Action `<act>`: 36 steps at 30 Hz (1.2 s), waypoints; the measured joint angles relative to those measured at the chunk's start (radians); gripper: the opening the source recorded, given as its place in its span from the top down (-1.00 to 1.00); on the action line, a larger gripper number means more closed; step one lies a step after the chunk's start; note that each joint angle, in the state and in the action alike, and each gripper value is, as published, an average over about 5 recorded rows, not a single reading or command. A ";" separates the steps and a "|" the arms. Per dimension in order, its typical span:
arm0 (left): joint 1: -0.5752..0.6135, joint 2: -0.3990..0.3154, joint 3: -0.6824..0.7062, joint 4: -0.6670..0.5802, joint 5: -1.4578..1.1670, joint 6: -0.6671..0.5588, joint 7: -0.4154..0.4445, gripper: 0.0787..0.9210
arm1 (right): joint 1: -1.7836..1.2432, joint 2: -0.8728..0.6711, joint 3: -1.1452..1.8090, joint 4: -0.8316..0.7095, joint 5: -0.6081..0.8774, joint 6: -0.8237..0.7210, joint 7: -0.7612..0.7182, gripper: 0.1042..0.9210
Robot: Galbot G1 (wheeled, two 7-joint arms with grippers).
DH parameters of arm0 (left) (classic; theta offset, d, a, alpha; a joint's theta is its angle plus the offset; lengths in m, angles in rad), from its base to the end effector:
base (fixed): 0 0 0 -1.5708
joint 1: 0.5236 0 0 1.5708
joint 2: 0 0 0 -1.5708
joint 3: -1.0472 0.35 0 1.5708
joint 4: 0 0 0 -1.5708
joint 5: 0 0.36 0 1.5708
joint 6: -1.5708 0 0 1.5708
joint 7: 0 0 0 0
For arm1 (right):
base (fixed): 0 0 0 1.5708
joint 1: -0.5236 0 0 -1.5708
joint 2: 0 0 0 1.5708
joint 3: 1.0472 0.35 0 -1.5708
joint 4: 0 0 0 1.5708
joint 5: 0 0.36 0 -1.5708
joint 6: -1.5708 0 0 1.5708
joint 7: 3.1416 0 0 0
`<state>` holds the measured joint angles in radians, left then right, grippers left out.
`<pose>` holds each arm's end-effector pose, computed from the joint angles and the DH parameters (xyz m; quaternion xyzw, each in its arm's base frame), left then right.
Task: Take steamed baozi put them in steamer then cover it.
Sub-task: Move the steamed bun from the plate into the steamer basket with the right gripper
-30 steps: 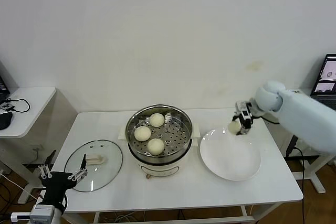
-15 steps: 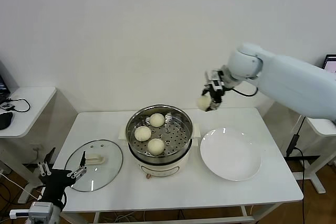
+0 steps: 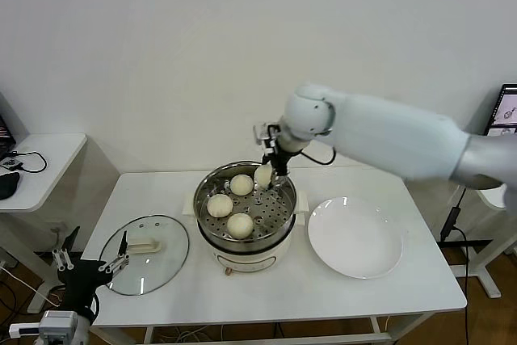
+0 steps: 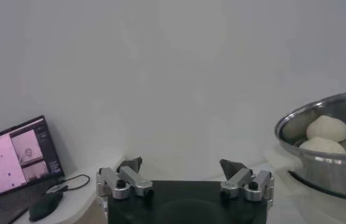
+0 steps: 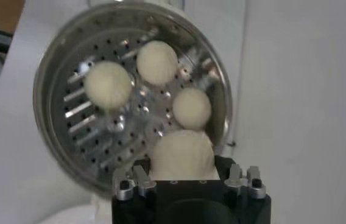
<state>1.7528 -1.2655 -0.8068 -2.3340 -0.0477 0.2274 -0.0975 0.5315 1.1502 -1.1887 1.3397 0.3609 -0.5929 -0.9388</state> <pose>0.1417 0.0997 -0.2188 0.0699 -0.9791 -0.1833 0.0532 0.5368 0.1401 -0.0452 0.5269 -0.5616 0.5659 0.2945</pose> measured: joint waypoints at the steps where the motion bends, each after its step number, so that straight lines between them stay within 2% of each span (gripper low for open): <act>1: 0.000 0.000 0.000 0.000 0.000 0.000 0.000 -0.77 | -0.009 0.007 -0.001 -0.006 -0.003 -0.004 0.002 -0.36; 23: -0.008 -0.004 -0.003 0.005 -0.004 0.003 0.001 -0.77 | -0.139 0.061 0.016 -0.101 -0.089 -0.027 0.015 -0.37; 26: -0.008 -0.006 -0.003 0.005 -0.004 0.003 0.001 -0.77 | -0.142 0.061 0.020 -0.103 -0.095 -0.026 0.016 -0.44; 31: -0.006 -0.004 -0.007 0.005 -0.005 0.003 0.001 -0.77 | -0.142 0.054 0.034 -0.098 -0.098 -0.020 0.016 -0.70; 36: -0.006 0.000 -0.014 0.004 -0.010 0.003 0.001 -0.77 | -0.126 0.031 0.057 -0.072 -0.084 -0.014 0.019 -0.76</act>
<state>1.7472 -1.2659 -0.8213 -2.3296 -0.0577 0.2301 -0.0962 0.4054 1.1815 -1.1315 1.2679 0.2771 -0.6071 -0.9198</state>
